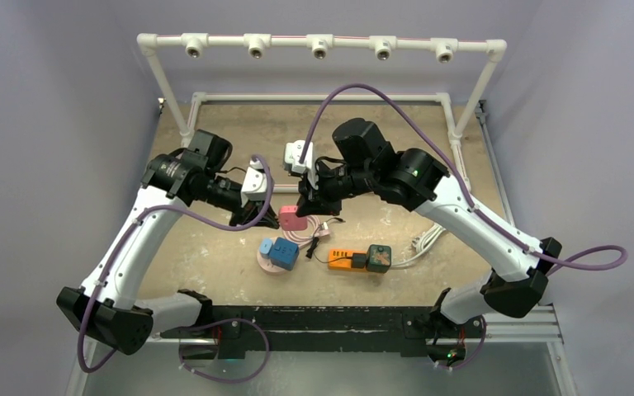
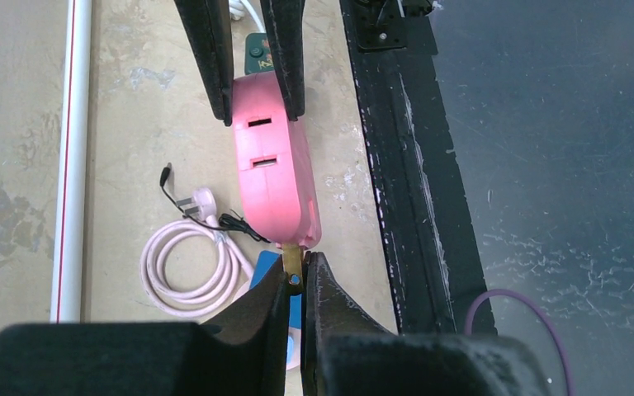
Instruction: Insert the plug
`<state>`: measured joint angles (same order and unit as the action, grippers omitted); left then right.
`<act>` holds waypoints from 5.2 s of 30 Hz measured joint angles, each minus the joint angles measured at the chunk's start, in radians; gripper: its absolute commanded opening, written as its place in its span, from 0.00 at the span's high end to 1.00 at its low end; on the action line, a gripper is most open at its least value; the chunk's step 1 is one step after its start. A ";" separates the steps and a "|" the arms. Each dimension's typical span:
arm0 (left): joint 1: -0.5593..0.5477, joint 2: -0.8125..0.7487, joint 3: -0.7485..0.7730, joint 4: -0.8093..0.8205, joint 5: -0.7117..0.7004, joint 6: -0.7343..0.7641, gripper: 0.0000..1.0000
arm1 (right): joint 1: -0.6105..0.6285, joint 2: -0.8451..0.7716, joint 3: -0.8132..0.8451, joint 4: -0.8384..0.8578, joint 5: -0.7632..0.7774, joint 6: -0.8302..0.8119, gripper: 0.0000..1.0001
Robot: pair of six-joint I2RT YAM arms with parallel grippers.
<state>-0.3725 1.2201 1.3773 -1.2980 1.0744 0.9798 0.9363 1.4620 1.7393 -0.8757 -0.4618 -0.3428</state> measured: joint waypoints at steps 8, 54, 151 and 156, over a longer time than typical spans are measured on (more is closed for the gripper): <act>0.000 -0.016 0.000 0.000 -0.004 0.000 0.86 | 0.002 -0.003 0.000 0.000 -0.004 -0.014 1.00; 0.005 -0.084 -0.084 0.623 0.180 -0.737 1.00 | -0.061 -0.299 -0.452 0.487 -0.013 0.228 0.01; -0.019 0.126 -0.429 0.290 -0.224 0.285 0.01 | -0.161 -0.098 -0.358 0.161 0.137 0.367 1.00; -0.093 0.119 -0.492 0.418 -0.271 0.187 0.01 | -0.195 -0.119 -0.358 0.139 0.167 0.414 1.00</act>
<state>-0.4652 1.3388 0.8848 -0.8803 0.8032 1.1667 0.7418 1.3426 1.3815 -0.7364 -0.2951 0.0711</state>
